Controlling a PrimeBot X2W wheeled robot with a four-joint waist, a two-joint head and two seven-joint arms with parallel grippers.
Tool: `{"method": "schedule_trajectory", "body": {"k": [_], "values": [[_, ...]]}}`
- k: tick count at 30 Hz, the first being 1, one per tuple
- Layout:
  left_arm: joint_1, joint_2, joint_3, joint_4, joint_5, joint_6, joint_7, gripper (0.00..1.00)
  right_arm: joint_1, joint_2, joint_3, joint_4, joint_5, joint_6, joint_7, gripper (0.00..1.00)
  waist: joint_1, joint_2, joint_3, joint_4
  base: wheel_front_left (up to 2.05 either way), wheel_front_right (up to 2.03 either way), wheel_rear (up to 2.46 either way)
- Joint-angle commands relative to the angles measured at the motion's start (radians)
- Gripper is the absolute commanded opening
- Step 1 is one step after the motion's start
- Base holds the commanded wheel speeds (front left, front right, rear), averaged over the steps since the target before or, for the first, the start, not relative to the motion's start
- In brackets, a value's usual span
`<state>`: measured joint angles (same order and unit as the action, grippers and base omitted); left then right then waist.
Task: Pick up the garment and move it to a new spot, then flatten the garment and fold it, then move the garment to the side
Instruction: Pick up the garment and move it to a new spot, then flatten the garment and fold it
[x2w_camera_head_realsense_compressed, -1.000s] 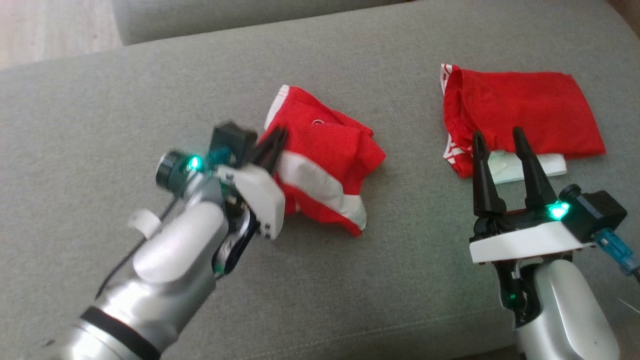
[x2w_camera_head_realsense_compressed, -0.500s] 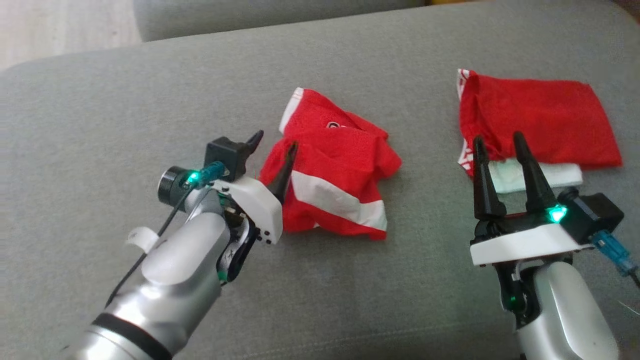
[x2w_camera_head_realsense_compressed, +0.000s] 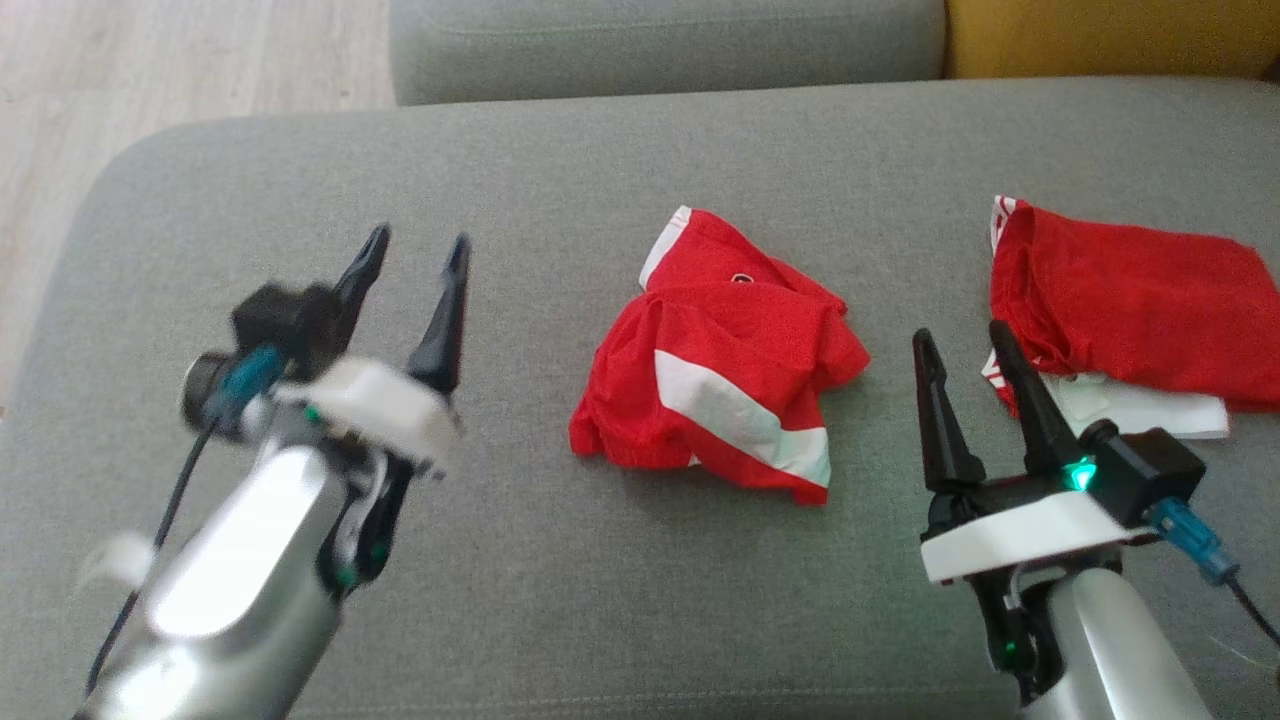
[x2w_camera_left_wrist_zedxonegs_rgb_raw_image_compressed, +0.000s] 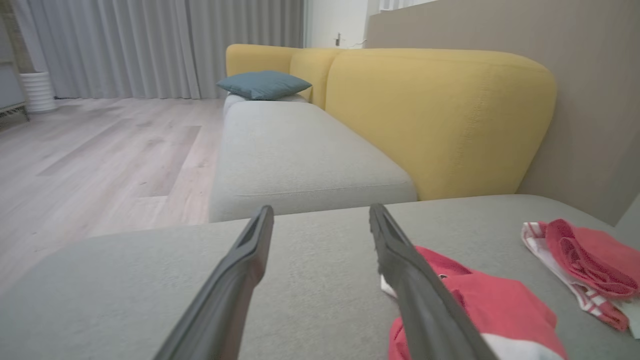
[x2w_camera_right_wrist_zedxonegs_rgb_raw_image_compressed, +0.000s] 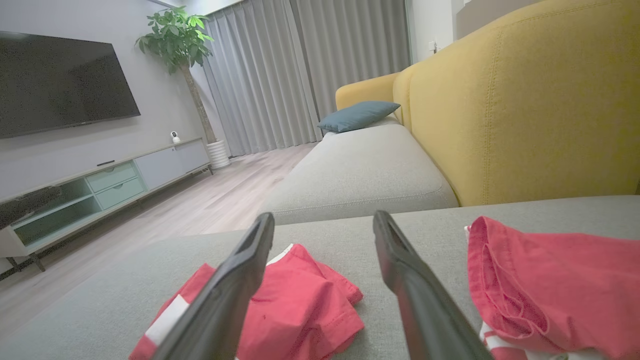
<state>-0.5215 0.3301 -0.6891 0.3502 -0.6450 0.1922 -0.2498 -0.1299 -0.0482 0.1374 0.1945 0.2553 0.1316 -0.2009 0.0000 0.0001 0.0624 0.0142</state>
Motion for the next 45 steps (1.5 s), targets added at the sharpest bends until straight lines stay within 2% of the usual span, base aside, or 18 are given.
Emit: {"method": "schedule_trajectory", "body": {"k": [1, 7, 12, 15, 23, 33, 45], "values": [[0.004, 0.048, 0.063, -0.056, 0.024, 0.012, -0.012, 1.0, -0.019, -0.002, 0.028, -0.03, 0.003, -0.001, -0.005, 1.0, 0.0, -0.0001, -0.01, 0.008, 0.0, 0.0, 0.0], [0.216, 0.069, 0.188, -0.179, 0.075, 0.037, -0.012, 1.0, 0.007, -0.002, 0.043, -0.024, 0.009, -0.001, -0.009, 1.0, 0.0, -0.0001, -0.031, 0.019, 0.0, 0.0, 0.0], [0.322, 0.032, 0.271, -0.223, 0.105, 0.028, -0.012, 1.0, 0.019, -0.002, 0.046, -0.019, 0.011, -0.001, -0.008, 1.0, 0.0, -0.0001, -0.041, 0.02, 0.0, 0.0, 0.0], [0.362, 0.002, 0.315, -0.23, 0.128, 0.005, -0.012, 1.0, 0.023, -0.002, 0.045, -0.016, 0.012, -0.001, -0.006, 1.0, 0.0, -0.0001, -0.044, 0.021, 0.0, 0.0, 0.0], [0.376, -0.06, 0.367, -0.213, 0.187, -0.063, -0.012, 1.0, 0.02, -0.002, 0.034, 0.023, 0.027, -0.001, 0.025, 1.0, 0.0, -0.0001, -0.035, 0.039, 0.0, 0.0, 0.0], [0.357, -0.118, 0.39, -0.165, 0.228, -0.134, -0.012, 1.0, -0.008, -0.002, 0.043, 0.23, 0.032, -0.001, 0.132, 1.0, 0.0, -0.0001, 0.013, 0.074, 0.0, 0.0, 0.0], [0.323, -0.168, 0.422, -0.124, 0.27, -0.187, -0.012, 1.0, -0.132, -0.002, 0.111, 0.43, 0.063, -0.001, 0.137, 1.0, 0.0, -0.0001, 0.06, 0.123, 0.0, 0.0, 0.0]]}}
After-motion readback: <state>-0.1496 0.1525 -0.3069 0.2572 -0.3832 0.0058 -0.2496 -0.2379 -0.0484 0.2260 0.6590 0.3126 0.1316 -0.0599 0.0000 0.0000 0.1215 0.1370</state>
